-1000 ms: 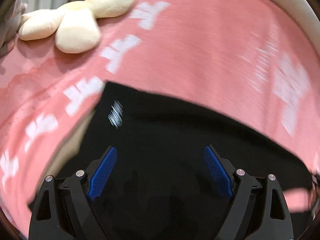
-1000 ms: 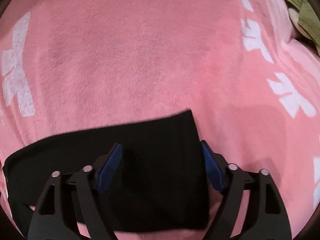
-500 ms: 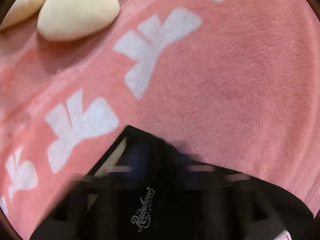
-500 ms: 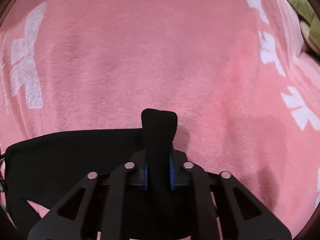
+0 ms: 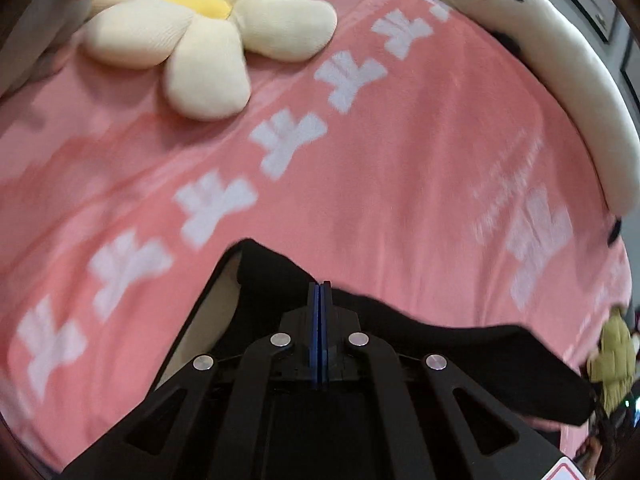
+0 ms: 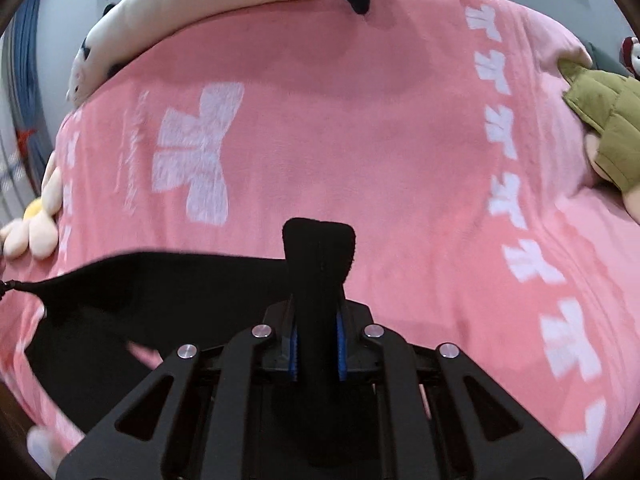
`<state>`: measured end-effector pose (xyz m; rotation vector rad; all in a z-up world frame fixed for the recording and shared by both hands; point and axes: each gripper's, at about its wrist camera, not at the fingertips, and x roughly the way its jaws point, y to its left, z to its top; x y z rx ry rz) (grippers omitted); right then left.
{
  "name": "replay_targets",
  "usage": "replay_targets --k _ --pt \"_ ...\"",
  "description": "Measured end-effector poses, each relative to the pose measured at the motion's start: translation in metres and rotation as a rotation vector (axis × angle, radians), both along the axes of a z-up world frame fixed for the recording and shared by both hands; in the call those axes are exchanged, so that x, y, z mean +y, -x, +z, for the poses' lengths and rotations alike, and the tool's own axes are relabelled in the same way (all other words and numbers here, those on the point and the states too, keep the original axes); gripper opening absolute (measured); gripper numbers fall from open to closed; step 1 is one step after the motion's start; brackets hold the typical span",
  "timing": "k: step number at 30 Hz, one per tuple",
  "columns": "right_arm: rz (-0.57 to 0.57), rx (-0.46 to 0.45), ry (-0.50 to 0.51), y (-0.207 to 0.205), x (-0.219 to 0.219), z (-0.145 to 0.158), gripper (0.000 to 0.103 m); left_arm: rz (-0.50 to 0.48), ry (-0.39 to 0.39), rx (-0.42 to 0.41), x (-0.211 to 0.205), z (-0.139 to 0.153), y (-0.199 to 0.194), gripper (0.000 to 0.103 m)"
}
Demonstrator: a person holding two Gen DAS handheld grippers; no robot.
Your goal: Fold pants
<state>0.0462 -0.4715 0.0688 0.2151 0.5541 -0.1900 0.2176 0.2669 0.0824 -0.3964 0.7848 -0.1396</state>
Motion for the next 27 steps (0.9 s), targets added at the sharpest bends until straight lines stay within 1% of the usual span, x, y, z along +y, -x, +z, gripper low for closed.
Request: replay_targets --k 1,4,5,6,7,8,9,10,11,12,13,14,16,18,19,20,22,23,24,25,27 --pt "-0.008 0.021 0.008 0.012 0.002 -0.008 0.012 -0.010 -0.015 0.020 0.000 -0.003 0.013 0.000" --pt "-0.035 0.112 0.019 0.035 -0.010 -0.044 0.015 -0.009 -0.049 0.078 0.009 -0.039 0.051 0.000" --pt "-0.049 0.164 0.007 0.042 -0.013 -0.063 0.019 -0.005 -0.058 0.094 0.012 -0.049 0.058 0.000" --pt "-0.068 0.194 -0.006 0.048 -0.015 -0.075 0.022 -0.006 -0.072 0.130 0.013 -0.063 0.065 0.000" --pt "-0.106 0.215 -0.005 0.054 -0.017 -0.084 0.026 0.001 -0.067 0.153 0.017 -0.072 0.068 0.000" --pt "-0.154 0.196 -0.019 0.067 -0.019 -0.087 0.035 0.013 -0.050 0.169 0.020 -0.078 0.074 0.004" --pt "-0.183 0.165 -0.037 0.077 -0.019 -0.084 0.040 0.029 -0.011 0.179 0.024 -0.082 0.079 0.018" --pt "-0.208 0.137 -0.046 0.086 -0.017 -0.080 0.041 0.045 0.050 0.170 0.027 -0.083 0.088 0.026" --pt "-0.222 0.112 -0.051 0.093 -0.014 -0.076 0.042 0.059 0.089 0.158 0.029 -0.082 0.093 0.049" --pt "-0.236 0.076 -0.061 0.104 -0.008 -0.069 0.042 0.075 0.119 0.141 0.028 -0.078 0.096 0.061" --pt "-0.238 0.055 -0.071 0.110 -0.005 -0.064 0.042 0.081 0.160 0.115 0.024 -0.074 0.095 0.062" --pt "-0.227 0.025 -0.113 0.117 0.000 -0.059 0.042 0.074 0.188 0.108 0.020 -0.071 0.090 0.065" --pt "-0.207 -0.001 -0.173 0.121 0.008 -0.055 0.048 0.064 0.241 0.114 0.007 -0.070 0.071 0.068" --pt "-0.184 -0.006 -0.202 0.118 0.020 -0.054 0.050 0.069 0.295 0.136 -0.002 -0.077 0.054 0.069" --pt "-0.173 -0.008 -0.215 0.117 0.023 -0.054 0.051 0.072 0.320 0.181 -0.007 -0.087 0.039 0.069" --pt "-0.163 -0.005 -0.227 0.114 0.027 -0.054 0.052 0.091 0.339 0.226 -0.008 -0.097 0.031 0.066" --pt "-0.147 0.003 -0.242 0.110 0.034 -0.058 0.054 0.132 0.384 0.309 -0.007 -0.117 0.017 0.034" --pt "-0.138 0.011 -0.251 0.108 0.035 -0.060 0.054 0.129 0.397 0.334 -0.007 -0.122 0.014 0.000" --pt "-0.132 0.019 -0.262 0.104 0.038 -0.062 0.054 0.121 0.416 0.349 -0.005 -0.125 0.013 0.000" --pt "-0.131 0.020 -0.274 0.101 0.038 -0.063 0.054 0.129 0.432 0.337 -0.003 -0.123 0.016 0.000" --pt "-0.115 0.021 -0.311 0.090 0.036 -0.063 0.054 0.135 0.384 0.298 0.000 -0.112 0.024 0.000"
